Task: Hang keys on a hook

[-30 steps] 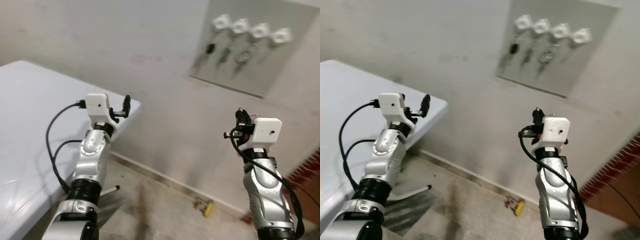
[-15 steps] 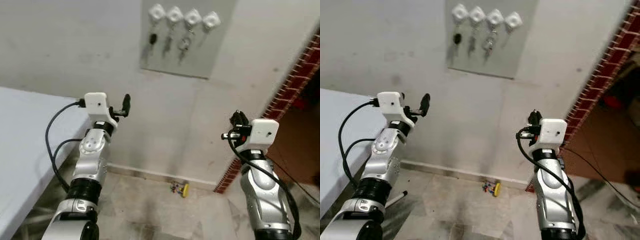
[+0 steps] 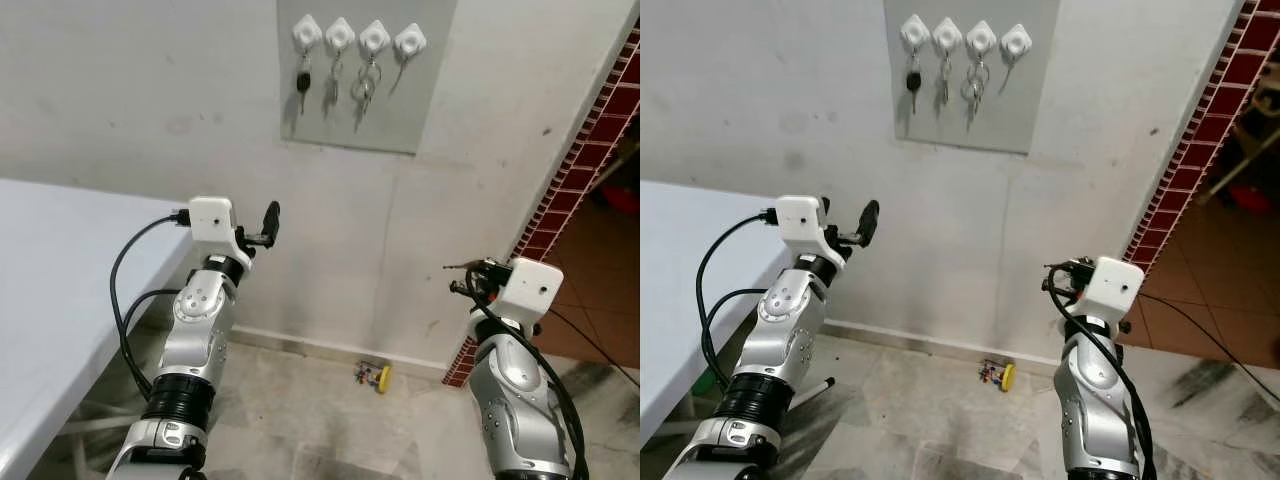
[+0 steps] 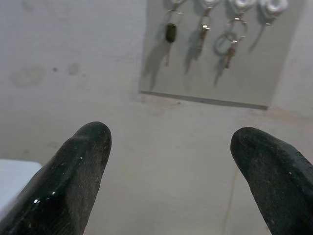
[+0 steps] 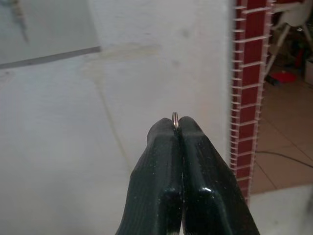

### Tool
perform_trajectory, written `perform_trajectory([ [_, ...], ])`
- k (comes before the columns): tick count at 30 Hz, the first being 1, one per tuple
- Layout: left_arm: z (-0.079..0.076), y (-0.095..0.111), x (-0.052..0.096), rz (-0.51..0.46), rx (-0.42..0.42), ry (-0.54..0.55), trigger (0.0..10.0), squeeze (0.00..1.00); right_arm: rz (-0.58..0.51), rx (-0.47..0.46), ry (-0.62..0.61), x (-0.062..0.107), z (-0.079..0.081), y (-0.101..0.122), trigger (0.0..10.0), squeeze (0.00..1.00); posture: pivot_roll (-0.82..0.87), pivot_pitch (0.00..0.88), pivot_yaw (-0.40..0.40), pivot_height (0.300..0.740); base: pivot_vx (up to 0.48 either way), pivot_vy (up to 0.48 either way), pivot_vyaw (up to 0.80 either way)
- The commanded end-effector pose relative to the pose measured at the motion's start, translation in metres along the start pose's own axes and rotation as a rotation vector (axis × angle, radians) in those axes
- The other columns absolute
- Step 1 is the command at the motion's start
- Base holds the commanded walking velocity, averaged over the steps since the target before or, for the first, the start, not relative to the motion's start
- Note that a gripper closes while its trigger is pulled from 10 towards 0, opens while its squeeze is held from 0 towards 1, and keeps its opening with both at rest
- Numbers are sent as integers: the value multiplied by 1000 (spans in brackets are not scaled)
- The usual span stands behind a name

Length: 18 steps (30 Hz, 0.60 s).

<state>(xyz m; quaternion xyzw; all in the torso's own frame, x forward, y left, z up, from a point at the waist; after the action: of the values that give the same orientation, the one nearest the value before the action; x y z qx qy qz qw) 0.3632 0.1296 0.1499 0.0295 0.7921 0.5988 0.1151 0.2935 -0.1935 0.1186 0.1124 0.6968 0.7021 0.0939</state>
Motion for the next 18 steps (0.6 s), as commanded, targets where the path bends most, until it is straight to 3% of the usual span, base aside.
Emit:
perform_trajectory([
  [1,-5,5,-3,4,-8,-37,10000,0,-44,20,11,3,-4,7,10000,0,-57,0,29,740,0,0,0],
  [18,-9,-2,-1,77,105,-41,10000,0,-60,46,60,16,-2,10,10000,0,-64,0,30,740,0,15,0],
])
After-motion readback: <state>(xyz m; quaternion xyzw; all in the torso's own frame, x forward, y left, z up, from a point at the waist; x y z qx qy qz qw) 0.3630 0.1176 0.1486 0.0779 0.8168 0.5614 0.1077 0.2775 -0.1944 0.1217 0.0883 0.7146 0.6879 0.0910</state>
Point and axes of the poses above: a point about 5 cm out from each wrist's last joint towards the gripper, its own x axis pointing back from the gripper into the wrist, its own y axis along the axis of the wrist's last joint, z = x × y, the point moved 1 cm from there along -x, pointing out of the wrist towards the gripper, and after that the axes turned 9 degrees about x, right-handed, at the moved point
